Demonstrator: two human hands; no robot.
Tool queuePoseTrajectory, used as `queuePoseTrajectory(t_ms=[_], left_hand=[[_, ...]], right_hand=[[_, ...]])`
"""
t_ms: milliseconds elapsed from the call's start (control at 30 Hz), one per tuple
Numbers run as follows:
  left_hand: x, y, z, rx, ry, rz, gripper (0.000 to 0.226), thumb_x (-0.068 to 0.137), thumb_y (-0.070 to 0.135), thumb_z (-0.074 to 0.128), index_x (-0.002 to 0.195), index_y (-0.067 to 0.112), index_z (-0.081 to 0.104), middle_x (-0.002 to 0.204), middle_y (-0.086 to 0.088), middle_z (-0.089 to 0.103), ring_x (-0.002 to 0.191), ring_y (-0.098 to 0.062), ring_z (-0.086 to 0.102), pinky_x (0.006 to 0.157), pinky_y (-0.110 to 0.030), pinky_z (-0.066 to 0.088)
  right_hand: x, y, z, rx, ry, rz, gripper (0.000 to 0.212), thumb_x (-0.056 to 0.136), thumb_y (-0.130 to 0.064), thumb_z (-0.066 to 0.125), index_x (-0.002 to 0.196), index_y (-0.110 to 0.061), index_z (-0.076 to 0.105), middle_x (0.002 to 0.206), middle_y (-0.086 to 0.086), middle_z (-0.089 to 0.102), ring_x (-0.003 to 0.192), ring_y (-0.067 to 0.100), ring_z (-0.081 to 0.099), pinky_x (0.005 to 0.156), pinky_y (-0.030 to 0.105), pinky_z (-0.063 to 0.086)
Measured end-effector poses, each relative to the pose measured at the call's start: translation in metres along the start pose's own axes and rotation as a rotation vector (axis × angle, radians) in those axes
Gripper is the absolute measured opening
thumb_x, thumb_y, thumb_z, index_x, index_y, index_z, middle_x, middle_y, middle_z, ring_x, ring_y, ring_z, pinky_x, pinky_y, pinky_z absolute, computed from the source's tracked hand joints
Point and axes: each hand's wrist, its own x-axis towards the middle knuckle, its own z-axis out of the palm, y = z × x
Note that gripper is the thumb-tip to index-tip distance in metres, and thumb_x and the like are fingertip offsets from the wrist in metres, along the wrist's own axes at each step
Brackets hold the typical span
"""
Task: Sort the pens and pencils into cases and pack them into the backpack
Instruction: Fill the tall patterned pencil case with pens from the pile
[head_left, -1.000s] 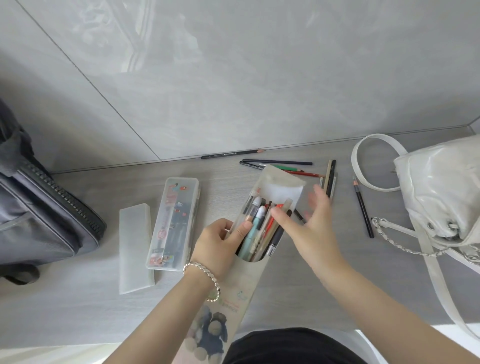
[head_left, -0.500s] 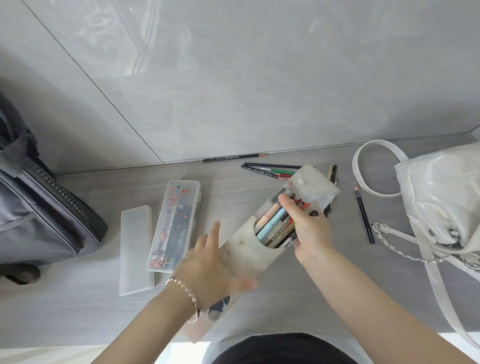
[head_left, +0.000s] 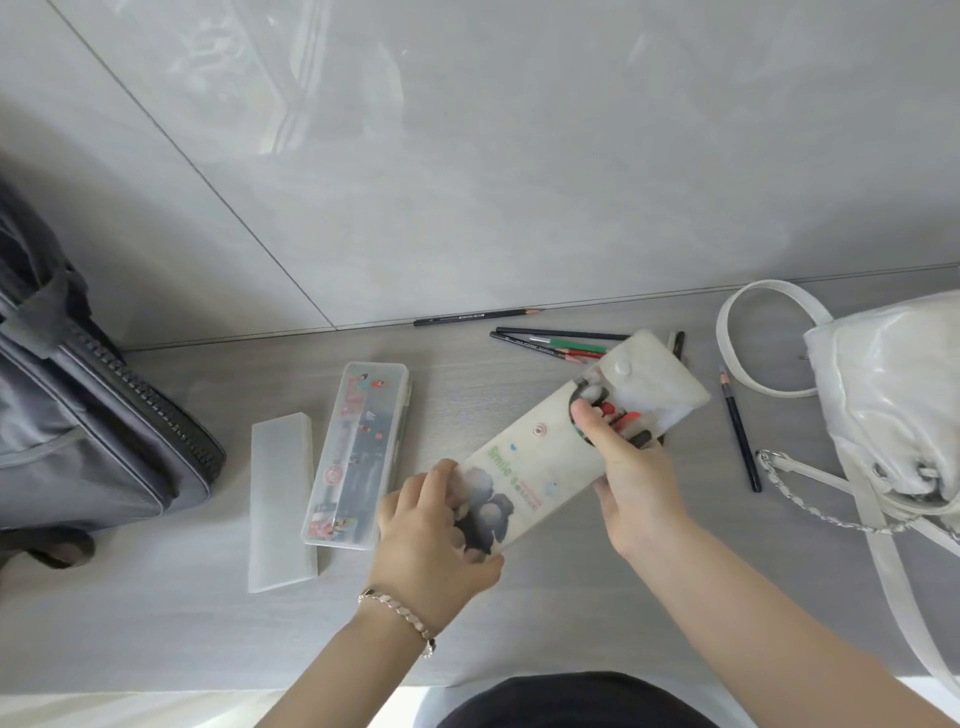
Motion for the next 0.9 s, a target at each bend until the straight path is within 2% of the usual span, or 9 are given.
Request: queuePoseTrajectory(t_ms=[100,167,233,333,567,667,733,800,900], left_hand=[[0.003,-0.004,0.0,-0.061,0.013,-0.016,0.085,0.066,0.028,0.074,0.137,0.023,0.027,0.108,0.014,0.029,0.101,-0.007,0.025,0.088,-0.014,0.018],[0.005,-0.01,-0.002,-0.042,0.021,0.003,0.084,0.064,0.027,0.074,0.136,0.022,0.029,0.11,0.014,0.032,0.104,-0.009,0.028,0.09,-0.015,0.018],[0.006,-0.015,-0.004,-0.001,0.02,0.037,0.083,0.063,0.026,0.074,0.134,0.021,0.033,0.11,0.015,0.033,0.108,-0.009,0.03,0.093,-0.014,0.015],[0.006,-0.018,-0.005,0.009,0.004,0.048,0.083,0.062,0.028,0.074,0.134,0.021,0.033,0.11,0.015,0.034,0.108,-0.01,0.03,0.092,-0.014,0.016],[0.005,-0.01,-0.002,-0.039,0.002,0.125,0.081,0.062,0.024,0.075,0.132,0.023,0.035,0.106,0.018,0.035,0.102,-0.007,0.027,0.088,-0.016,0.022],[0.004,-0.022,-0.003,0.006,0.026,0.206,0.081,0.056,0.02,0.075,0.129,0.021,0.041,0.103,0.023,0.036,0.104,-0.015,0.033,0.087,-0.021,0.029],[0.005,-0.031,-0.003,0.101,0.097,0.337,0.084,0.045,0.018,0.077,0.122,0.021,0.043,0.105,0.016,0.043,0.1,-0.017,0.038,0.081,-0.025,0.039],[0.006,-0.033,-0.005,0.174,0.129,0.413,0.086,0.038,0.016,0.077,0.118,0.02,0.044,0.108,0.013,0.044,0.098,-0.017,0.037,0.076,-0.023,0.044],[0.009,-0.031,-0.007,0.18,0.124,0.442,0.086,0.039,0.013,0.076,0.118,0.021,0.044,0.11,0.014,0.041,0.101,-0.017,0.035,0.072,-0.023,0.047]], right_hand=[[0.0,-0.019,-0.008,-0.161,-0.096,-0.226,0.073,0.05,-0.038,0.083,0.115,-0.018,0.057,0.118,0.005,0.064,0.108,0.024,0.061,0.094,0.04,0.049],[0.002,-0.036,-0.018,-0.273,-0.034,-0.356,0.089,0.063,-0.029,0.083,0.137,-0.021,0.035,0.129,-0.01,0.049,0.116,0.01,0.053,0.09,0.023,0.046],[0.004,-0.049,-0.027,-0.438,-0.08,-0.451,0.081,0.074,-0.024,0.075,0.141,-0.023,0.029,0.126,-0.02,0.043,0.12,-0.001,0.045,0.087,0.008,0.039],[0.001,-0.049,-0.034,-0.684,-0.196,-0.448,0.059,0.081,-0.034,0.065,0.134,-0.023,0.044,0.123,-0.019,0.051,0.118,0.0,0.047,0.093,0.012,0.036],[-0.031,-0.021,-0.035,-0.897,-0.379,-0.491,0.067,0.082,-0.059,0.048,0.14,-0.03,0.032,0.139,-0.019,0.039,0.129,-0.004,0.035,0.11,0.024,0.028],[-0.026,-0.032,-0.045,-0.963,-0.501,-0.515,0.05,0.087,-0.045,0.051,0.131,-0.05,0.028,0.133,-0.027,0.039,0.123,-0.011,0.038,0.106,0.015,0.029],[-0.021,-0.04,-0.05,-1.133,-0.617,-0.566,0.049,0.088,-0.035,0.056,0.118,-0.062,0.028,0.125,-0.04,0.028,0.116,-0.02,0.031,0.096,0.007,0.03],[-0.017,-0.043,-0.051,-1.271,-0.714,-0.572,0.041,0.086,-0.035,0.059,0.105,-0.064,0.038,0.123,-0.044,0.021,0.117,-0.02,0.027,0.087,0.007,0.031],[-0.011,-0.038,-0.056,-1.267,-0.751,-0.585,0.029,0.08,-0.036,0.067,0.086,-0.059,0.05,0.124,-0.037,0.034,0.119,-0.015,0.035,0.087,0.011,0.033]])
